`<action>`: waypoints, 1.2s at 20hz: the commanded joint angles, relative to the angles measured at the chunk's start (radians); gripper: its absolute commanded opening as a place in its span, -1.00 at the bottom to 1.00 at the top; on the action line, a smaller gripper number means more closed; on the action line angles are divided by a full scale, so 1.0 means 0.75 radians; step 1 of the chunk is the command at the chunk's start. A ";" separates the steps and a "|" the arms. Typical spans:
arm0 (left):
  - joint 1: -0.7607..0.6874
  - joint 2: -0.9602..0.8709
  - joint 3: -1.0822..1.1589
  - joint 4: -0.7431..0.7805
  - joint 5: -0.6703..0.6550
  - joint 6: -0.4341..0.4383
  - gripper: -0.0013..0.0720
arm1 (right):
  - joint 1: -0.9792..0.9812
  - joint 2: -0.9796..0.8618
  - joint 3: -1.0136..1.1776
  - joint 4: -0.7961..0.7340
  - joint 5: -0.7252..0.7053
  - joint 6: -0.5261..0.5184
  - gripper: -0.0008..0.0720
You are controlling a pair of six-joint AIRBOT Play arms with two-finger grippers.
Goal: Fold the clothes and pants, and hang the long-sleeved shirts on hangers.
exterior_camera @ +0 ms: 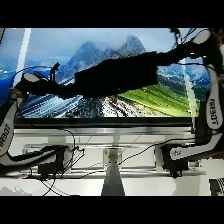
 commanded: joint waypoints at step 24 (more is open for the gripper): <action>0.036 0.436 0.297 -0.170 -0.212 0.270 -0.92 | -1.380 1.002 0.022 -0.711 0.531 1.080 0.93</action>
